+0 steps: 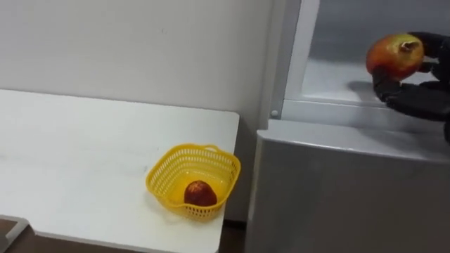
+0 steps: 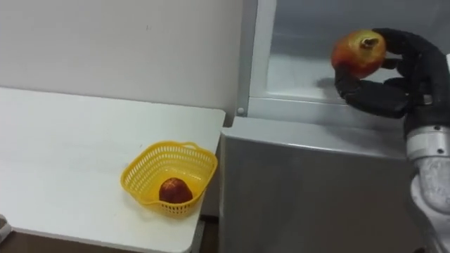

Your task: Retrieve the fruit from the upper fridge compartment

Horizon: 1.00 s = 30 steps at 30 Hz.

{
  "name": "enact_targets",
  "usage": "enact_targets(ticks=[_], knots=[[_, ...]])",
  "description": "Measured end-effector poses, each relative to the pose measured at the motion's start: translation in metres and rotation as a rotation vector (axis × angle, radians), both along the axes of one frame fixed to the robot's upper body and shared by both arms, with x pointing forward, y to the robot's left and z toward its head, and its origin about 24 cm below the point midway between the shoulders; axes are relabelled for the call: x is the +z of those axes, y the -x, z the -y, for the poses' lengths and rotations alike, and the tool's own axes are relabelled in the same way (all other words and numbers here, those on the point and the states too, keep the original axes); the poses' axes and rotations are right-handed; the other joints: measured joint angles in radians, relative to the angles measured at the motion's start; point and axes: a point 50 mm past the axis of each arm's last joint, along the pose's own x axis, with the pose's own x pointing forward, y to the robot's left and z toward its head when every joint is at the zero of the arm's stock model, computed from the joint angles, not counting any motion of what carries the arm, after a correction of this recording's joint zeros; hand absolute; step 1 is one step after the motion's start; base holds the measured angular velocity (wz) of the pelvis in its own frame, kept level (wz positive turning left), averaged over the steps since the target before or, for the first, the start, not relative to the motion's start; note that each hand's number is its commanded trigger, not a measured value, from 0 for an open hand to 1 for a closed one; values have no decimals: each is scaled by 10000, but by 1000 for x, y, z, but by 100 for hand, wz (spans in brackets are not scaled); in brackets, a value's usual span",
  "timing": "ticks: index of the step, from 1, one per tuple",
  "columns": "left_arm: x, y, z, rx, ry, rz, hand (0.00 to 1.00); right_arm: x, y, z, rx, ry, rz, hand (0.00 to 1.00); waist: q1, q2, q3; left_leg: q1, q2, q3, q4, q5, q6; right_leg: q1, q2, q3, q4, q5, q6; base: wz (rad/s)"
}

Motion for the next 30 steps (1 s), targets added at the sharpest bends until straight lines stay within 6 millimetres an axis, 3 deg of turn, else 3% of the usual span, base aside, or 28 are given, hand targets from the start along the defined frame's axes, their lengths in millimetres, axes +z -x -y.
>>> enact_targets(ticks=[6,10,14,19,25,30], knots=[[-2,-1,8,633,239,353,0,-12,29,-19,1205,-557,214,100,-92,36,-9,97,-15,8,-47,-1,0,52,7,83,-184,-9,16,-4],[-3,2,11,885,264,363,0,-4,38,-30,1769,-553,744,100,-94,53,-10,266,29,319,-105,-1,0,171,54,276,-118,-5,15,-13],[-4,2,12,840,298,337,0,11,49,-44,2243,111,1621,100,-223,95,0,525,42,352,-165,-3,-2,381,73,331,-205,-6,16,-5],[-4,3,13,802,363,339,0,12,69,-70,3043,881,2353,100,-233,161,27,782,66,597,-183,-6,-5,563,93,609,-205,-8,14,-18],[-4,-12,14,543,600,775,0,11,74,-87,3728,2303,2384,100,-55,165,13,843,87,744,-375,-6,-4,367,115,724,-170,-7,19,-4],[-4,-12,15,323,807,662,0,8,74,-97,4321,2851,2210,100,103,136,-7,852,77,743,-379,-6,-4,394,107,691,-165,13,41,1]])
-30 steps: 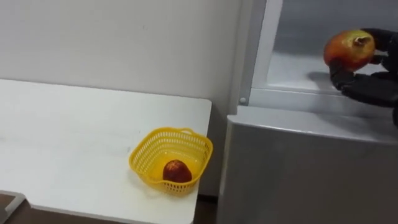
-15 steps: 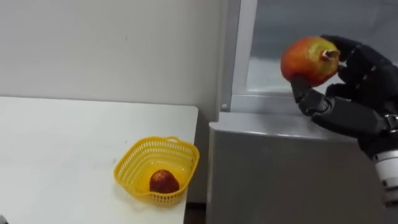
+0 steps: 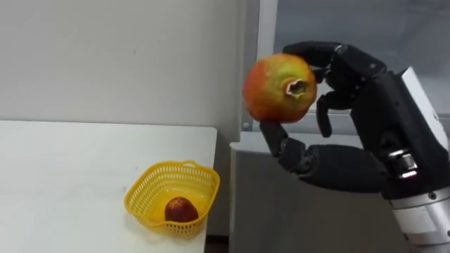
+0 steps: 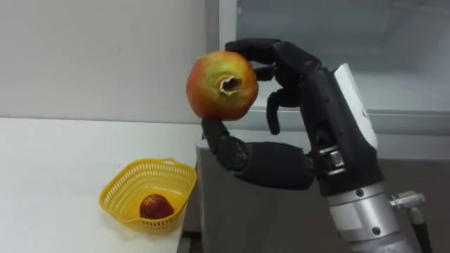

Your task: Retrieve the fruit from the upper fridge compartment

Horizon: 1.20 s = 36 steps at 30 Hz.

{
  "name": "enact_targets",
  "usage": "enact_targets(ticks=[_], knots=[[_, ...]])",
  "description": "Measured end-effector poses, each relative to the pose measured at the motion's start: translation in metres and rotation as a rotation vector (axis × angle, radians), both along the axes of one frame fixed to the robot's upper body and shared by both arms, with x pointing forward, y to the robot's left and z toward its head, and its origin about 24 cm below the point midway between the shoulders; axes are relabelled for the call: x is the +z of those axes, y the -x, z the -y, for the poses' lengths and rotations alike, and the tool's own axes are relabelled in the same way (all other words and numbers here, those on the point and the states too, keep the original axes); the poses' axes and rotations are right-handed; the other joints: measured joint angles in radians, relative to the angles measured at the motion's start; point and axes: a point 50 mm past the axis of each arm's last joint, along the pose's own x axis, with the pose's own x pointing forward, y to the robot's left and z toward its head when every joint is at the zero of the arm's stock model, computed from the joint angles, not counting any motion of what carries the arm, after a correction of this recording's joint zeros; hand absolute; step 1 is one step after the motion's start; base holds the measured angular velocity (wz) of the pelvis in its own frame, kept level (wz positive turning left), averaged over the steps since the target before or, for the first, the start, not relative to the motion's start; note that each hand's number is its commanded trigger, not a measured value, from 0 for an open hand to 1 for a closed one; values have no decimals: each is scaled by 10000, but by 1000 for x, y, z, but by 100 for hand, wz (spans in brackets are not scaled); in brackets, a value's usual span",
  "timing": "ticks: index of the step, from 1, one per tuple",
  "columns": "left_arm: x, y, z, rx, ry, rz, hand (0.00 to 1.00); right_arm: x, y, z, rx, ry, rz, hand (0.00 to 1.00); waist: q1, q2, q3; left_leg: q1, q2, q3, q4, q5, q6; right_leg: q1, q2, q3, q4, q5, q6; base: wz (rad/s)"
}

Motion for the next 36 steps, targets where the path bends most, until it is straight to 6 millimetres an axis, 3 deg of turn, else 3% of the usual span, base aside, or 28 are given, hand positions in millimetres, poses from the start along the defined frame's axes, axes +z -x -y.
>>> enact_targets(ticks=[6,9,13,14,16,21,24,26,31,36], knots=[[-1,-8,2,-154,200,-2,0,-2,-2,-22,316,1711,371,100,425,-26,41,-11,45,-54,-5,1,1,50,37,-41,51,49,-33,2],[-1,-14,0,-203,163,115,0,-5,-3,-29,415,2208,418,100,699,-189,129,-36,35,-174,-17,1,0,21,35,-110,-7,44,-32,9],[1,-20,-4,-280,86,228,0,-15,-8,-31,295,2534,66,100,1046,-504,176,-181,2,-308,2,1,1,-23,8,-224,-16,41,-13,10],[1,-18,-5,-277,58,195,0,-20,-12,-32,311,2644,-158,100,1109,-587,148,-194,-6,-348,3,1,1,7,2,-271,-13,56,0,6],[1,-17,-6,-266,36,178,0,-27,-18,-36,302,2988,-431,100,1142,-659,171,-178,-37,-464,3,1,1,69,-29,-387,-15,58,7,15],[2,-17,-7,-157,31,160,0,-47,-32,-37,-144,3690,-1268,100,1460,-687,175,-178,-73,-561,-1,2,5,144,-69,-550,-42,39,41,11],[1,-14,-8,-114,6,19,0,-64,-42,-30,-585,3891,-2039,100,1606,-717,167,-199,-107,-683,10,4,7,127,-94,-605,-42,17,64,10],[1,-12,-8,-87,-10,-123,0,-77,-48,-25,-914,4048,-2744,100,1685,-802,121,-271,-153,-779,58,3,10,85,-132,-647,-30,-43,99,14],[1,-8,-9,72,-37,-366,0,-86,-52,-20,-1219,4092,-3186,100,1873,-841,102,-328,-176,-885,78,3,10,150,-150,-767,-13,-25,101,5],[1,-5,-10,105,-48,-442,0,-90,-63,-23,-1392,4200,-3251,100,1887,-943,171,-294,-157,-887,71,3,9,199,-144,-824,-15,-26,100,2]])
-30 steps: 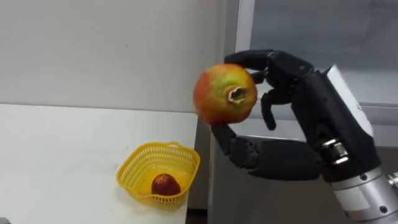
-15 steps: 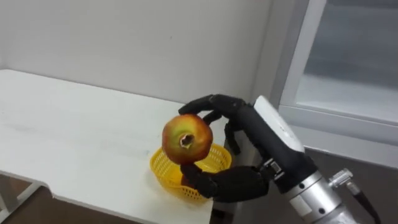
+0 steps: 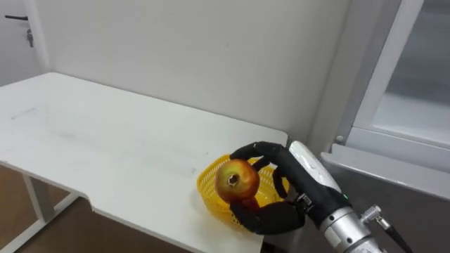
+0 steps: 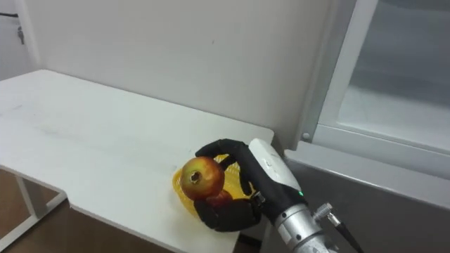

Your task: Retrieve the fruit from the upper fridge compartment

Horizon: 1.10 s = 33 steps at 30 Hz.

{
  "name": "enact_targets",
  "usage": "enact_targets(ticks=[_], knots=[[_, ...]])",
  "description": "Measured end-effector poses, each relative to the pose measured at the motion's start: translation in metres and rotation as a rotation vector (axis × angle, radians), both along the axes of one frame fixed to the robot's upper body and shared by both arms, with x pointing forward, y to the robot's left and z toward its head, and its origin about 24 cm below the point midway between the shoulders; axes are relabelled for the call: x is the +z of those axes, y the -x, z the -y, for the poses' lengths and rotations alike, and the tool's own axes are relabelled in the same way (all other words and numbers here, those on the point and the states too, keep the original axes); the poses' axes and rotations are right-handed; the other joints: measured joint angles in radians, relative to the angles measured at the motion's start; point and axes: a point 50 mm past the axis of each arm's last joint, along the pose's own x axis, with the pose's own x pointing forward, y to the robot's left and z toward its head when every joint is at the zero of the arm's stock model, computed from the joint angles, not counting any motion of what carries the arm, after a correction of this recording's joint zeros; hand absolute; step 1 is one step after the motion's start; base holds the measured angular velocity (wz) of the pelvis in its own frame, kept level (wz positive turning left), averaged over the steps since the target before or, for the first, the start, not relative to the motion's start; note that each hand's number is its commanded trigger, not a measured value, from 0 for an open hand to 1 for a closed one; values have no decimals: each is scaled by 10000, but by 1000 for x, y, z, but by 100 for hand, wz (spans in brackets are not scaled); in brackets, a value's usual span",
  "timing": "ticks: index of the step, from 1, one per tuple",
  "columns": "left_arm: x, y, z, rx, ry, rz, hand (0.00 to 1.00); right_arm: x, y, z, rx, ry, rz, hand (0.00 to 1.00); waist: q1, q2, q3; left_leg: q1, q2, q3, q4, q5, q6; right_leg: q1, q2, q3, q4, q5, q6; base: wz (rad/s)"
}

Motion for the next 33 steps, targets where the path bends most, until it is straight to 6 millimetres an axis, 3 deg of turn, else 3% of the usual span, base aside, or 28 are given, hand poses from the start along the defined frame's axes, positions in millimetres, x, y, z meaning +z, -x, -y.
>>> enact_targets(ticks=[2,5,14,18,21,27,33], knots=[[1,-1,-2,-61,-44,43,0,-5,-2,3,-229,32,-116,100,57,-108,56,-45,-8,-4,17,0,0,-13,-9,-27,-12,-1,0,5],[2,-2,-7,-104,-98,31,0,-10,-4,6,-487,184,-242,100,185,-245,74,-119,-17,-7,137,-29,45,-33,-16,-21,-10,-2,2,0],[5,-10,-10,-212,-152,247,0,-16,-11,12,-1070,724,-208,100,231,-258,66,-329,-68,-230,363,-62,89,-64,-41,-148,-23,9,30,7],[5,-14,-10,-361,-203,353,0,-14,-14,14,-1346,1116,184,100,269,-316,24,-328,-76,-270,358,-62,89,-67,-43,-152,-51,9,30,1],[5,-15,-11,-314,-290,351,0,-17,-15,15,-1718,1418,550,100,431,-330,21,-332,-77,-274,352,-61,90,-57,-43,-169,-31,9,31,1],[6,-26,-12,-235,-424,477,0,-32,-29,28,-2736,2112,357,100,649,-576,5,-707,-117,-506,534,-61,90,-217,-40,-414,-174,21,39,15],[7,-31,-13,-272,-473,507,0,-34,-38,38,-3508,2257,417,100,754,-629,59,-1166,-161,-707,708,-62,92,-457,-52,-641,-169,128,57,10]])
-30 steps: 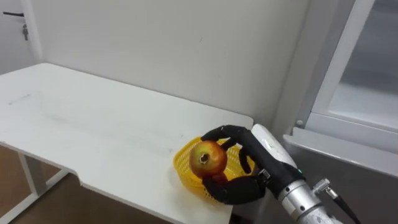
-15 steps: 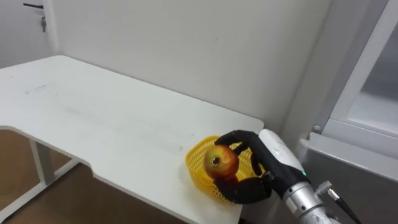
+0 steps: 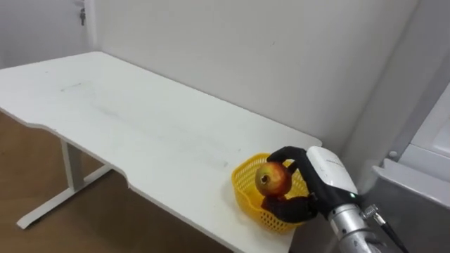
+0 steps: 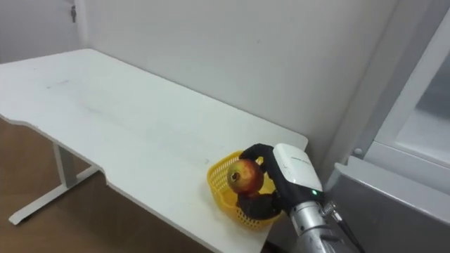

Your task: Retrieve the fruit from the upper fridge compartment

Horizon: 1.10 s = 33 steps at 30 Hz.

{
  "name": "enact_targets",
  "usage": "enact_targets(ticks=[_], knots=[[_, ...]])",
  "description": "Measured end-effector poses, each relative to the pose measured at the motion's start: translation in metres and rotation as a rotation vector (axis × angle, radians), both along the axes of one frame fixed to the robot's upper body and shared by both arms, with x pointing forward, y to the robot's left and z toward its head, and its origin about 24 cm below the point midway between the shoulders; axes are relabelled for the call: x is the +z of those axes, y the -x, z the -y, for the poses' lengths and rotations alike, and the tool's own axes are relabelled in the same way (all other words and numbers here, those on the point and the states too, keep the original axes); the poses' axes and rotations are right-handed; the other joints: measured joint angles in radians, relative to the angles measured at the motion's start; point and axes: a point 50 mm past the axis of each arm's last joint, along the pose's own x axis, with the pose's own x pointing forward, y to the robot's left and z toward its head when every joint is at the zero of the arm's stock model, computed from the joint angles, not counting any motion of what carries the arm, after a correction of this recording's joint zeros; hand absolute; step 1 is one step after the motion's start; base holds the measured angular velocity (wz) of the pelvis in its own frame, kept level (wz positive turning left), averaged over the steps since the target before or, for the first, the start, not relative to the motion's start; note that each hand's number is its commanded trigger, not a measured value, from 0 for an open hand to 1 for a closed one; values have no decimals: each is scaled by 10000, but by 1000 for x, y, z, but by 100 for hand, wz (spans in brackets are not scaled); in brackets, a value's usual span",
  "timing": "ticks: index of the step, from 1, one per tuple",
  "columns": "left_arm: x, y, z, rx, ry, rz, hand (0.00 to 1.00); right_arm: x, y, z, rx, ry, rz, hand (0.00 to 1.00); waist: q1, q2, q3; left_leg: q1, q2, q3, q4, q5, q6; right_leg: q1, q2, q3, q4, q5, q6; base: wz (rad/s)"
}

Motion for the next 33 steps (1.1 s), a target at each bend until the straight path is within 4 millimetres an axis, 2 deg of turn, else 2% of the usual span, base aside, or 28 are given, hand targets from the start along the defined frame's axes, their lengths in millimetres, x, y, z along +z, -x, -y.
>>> enact_targets(ticks=[13,16,17,18,33], knots=[[1,-7,-1,-141,-263,261,0,3,-4,4,-539,-11,323,100,96,-59,51,-285,-18,-23,1,0,4,-258,-10,-29,-15,0,2,1],[2,-9,-1,-239,-446,288,0,0,-4,6,-643,12,191,100,212,-90,97,-311,-16,-21,-10,0,3,-276,-10,-42,-22,0,3,0],[2,-9,0,-270,-481,242,0,0,-6,6,-726,98,136,35,236,-103,103,-337,-14,-21,-10,0,3,-297,-9,-56,-25,0,3,0],[2,-9,0,-276,-481,225,0,0,-7,6,-773,148,117,0,238,-104,103,-354,-14,-21,-9,0,3,-309,-9,-60,-26,0,3,0],[1,-10,2,-457,-553,-18,0,6,-16,8,-1242,522,14,0,305,-112,99,-551,-16,-23,4,1,4,-452,-20,-188,-27,0,5,1]])
